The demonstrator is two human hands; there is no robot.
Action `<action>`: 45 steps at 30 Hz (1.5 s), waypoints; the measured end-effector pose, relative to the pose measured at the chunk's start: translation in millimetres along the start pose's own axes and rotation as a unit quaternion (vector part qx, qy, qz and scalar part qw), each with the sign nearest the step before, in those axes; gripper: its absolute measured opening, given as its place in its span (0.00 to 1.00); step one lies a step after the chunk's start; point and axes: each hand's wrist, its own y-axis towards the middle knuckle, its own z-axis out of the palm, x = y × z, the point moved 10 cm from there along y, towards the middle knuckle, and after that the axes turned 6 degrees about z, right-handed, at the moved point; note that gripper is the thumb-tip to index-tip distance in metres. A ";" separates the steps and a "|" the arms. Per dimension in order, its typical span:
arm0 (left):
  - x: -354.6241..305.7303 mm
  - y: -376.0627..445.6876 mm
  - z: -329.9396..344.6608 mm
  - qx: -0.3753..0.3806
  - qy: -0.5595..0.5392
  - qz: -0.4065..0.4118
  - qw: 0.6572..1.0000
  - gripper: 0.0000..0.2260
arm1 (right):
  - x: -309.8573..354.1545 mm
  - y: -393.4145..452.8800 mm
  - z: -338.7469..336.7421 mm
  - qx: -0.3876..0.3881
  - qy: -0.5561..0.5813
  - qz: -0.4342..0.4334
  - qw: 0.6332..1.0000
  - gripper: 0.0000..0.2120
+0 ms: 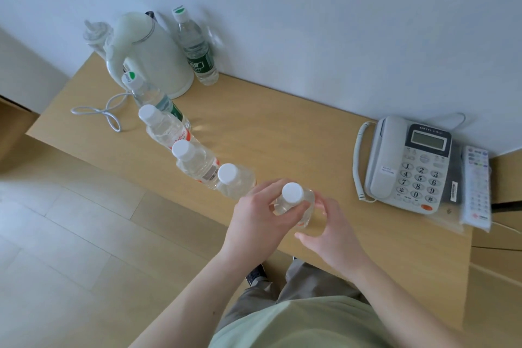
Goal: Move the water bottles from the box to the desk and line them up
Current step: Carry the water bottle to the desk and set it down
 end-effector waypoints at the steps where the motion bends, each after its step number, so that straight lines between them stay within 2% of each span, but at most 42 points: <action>1: -1.1 0.8 1.2 -0.003 -0.002 0.005 1.000 0.08 | -2.3 0.8 -0.9 0.001 -0.005 0.001 1.000 0.41; 7: -8.3 3.9 2.2 -0.019 0.016 0.026 0.999 0.16 | -6.3 2.6 -7.9 0.004 -0.019 -0.003 1.000 0.41; 10: -11.5 5.7 5.0 0.003 0.021 0.036 0.999 0.14 | -7.3 3.1 -9.4 0.009 -0.021 0.000 1.000 0.41; 20: -9.4 7.9 11.8 0.069 0.051 0.010 0.996 0.17 | -11.0 2.3 -4.2 0.034 -0.043 0.003 0.998 0.40; 26: -6.7 1.6 11.8 0.035 0.069 0.010 0.997 0.22 | -16.5 0.8 -1.8 0.063 -0.048 0.020 0.997 0.35; 31: 3.1 -10.0 7.6 -0.008 0.077 0.004 0.997 0.26 | -21.5 -1.2 4.2 0.113 -0.053 0.066 0.990 0.25; 35: 18.1 -27.9 1.0 -0.072 0.027 -0.029 0.997 0.24 | -22.2 -5.3 15.7 0.173 -0.064 0.080 0.980 0.17; 41: 47.8 -52.0 -9.1 -0.104 0.022 -0.084 0.991 0.15 | -10.4 -13.6 38.1 0.248 -0.105 0.062 0.961 0.18; 45: 61.3 -61.7 -29.9 -0.116 0.030 -0.094 0.988 0.10 | 1.2 -16.8 47.4 0.248 -0.099 0.054 0.962 0.18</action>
